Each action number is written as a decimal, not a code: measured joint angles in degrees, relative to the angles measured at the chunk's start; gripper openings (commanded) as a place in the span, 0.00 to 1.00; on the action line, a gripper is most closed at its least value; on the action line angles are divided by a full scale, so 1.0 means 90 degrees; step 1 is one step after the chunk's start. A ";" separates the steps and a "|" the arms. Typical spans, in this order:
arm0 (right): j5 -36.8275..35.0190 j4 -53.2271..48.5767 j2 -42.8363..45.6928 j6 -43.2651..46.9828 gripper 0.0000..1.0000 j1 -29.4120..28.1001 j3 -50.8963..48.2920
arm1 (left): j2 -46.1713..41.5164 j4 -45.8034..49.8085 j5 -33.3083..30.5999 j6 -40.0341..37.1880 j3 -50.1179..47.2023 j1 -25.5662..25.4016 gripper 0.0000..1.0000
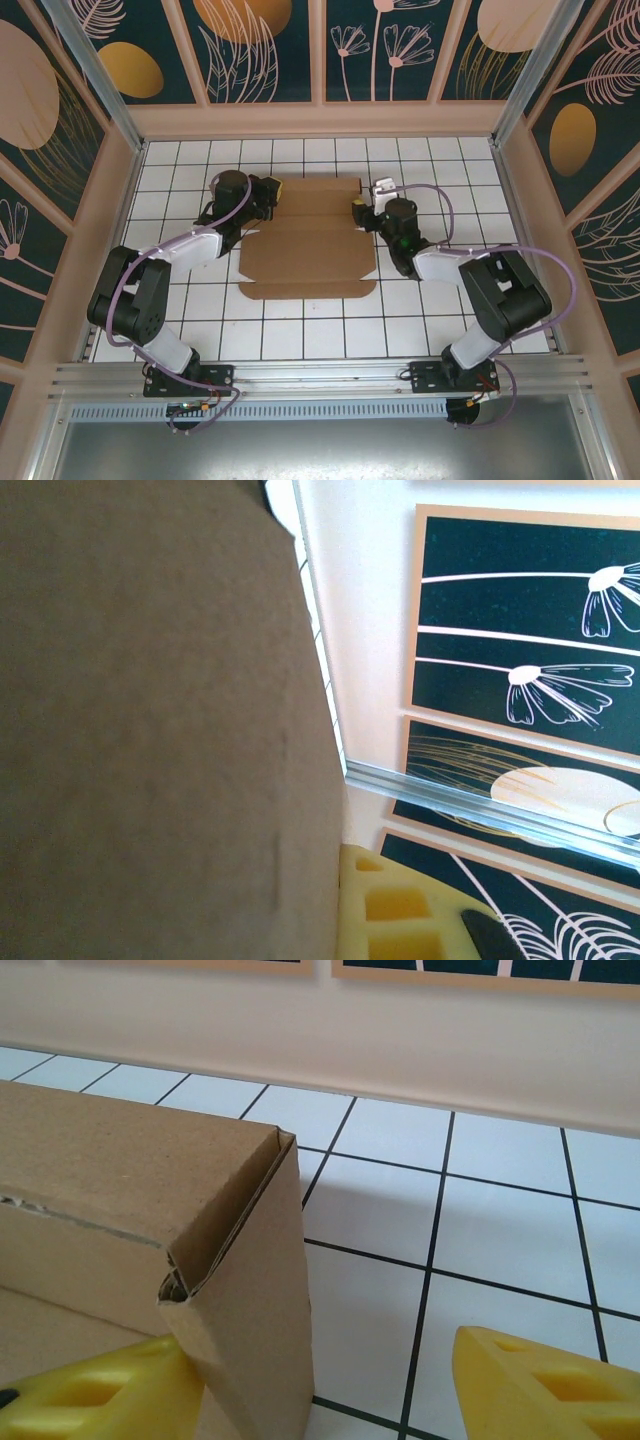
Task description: Fold the paper box
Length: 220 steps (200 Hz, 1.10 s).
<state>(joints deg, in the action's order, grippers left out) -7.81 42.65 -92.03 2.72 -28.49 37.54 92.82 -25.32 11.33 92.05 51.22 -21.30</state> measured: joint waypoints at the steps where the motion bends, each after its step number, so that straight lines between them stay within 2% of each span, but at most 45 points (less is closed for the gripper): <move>1: 0.0000 0.0007 -0.0007 0.0000 0.66 0.0000 0.0000 | 0.0000 0.0000 0.0000 0.0002 0.0000 0.0000 0.00; 22: -0.0002 0.0097 -0.0260 -0.0002 0.63 0.0000 0.0046 | -0.0002 0.0002 -0.0002 0.0002 0.0000 -0.0005 0.00; 48: -0.0022 0.0051 -0.0593 -0.0007 0.52 -0.0002 0.0199 | -0.0017 0.0024 -0.0002 0.0002 0.0000 -0.0005 0.00; 86: -0.0202 0.0051 -0.0979 0.0017 0.42 -0.0134 0.0442 | -0.0024 0.0034 -0.0002 0.0002 0.0000 -0.0005 0.00; 129: -0.0631 0.0051 -0.1367 0.0141 0.23 -0.0301 0.0678 | -0.0024 0.0034 -0.0007 0.0002 0.0000 -0.0041 0.00; 146: -0.0743 0.0056 -0.1377 0.0214 0.12 -0.0325 0.0690 | -0.0027 0.0032 -0.0005 0.0002 0.0000 -0.0061 0.00; 196: -0.1025 0.0175 -0.1282 0.0211 0.05 -0.0304 0.0544 | -0.0223 0.0384 0.0146 -0.0233 -0.0126 -0.0095 0.48; 209: -0.1064 0.0202 -0.1127 0.0204 0.01 -0.0299 0.0335 | -0.0355 0.0627 0.0211 -0.0474 -0.0158 -0.0092 0.56; 220: -0.1098 0.0206 -0.0971 0.0187 0.00 -0.0299 0.0160 | -0.0534 0.0891 0.0248 -0.0726 -0.0158 -0.0092 0.59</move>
<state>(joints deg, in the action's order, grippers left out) -17.69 44.51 -100.77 4.40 -31.18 38.98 88.01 -17.30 13.56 85.52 49.80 -22.13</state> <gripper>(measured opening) 0.105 0.549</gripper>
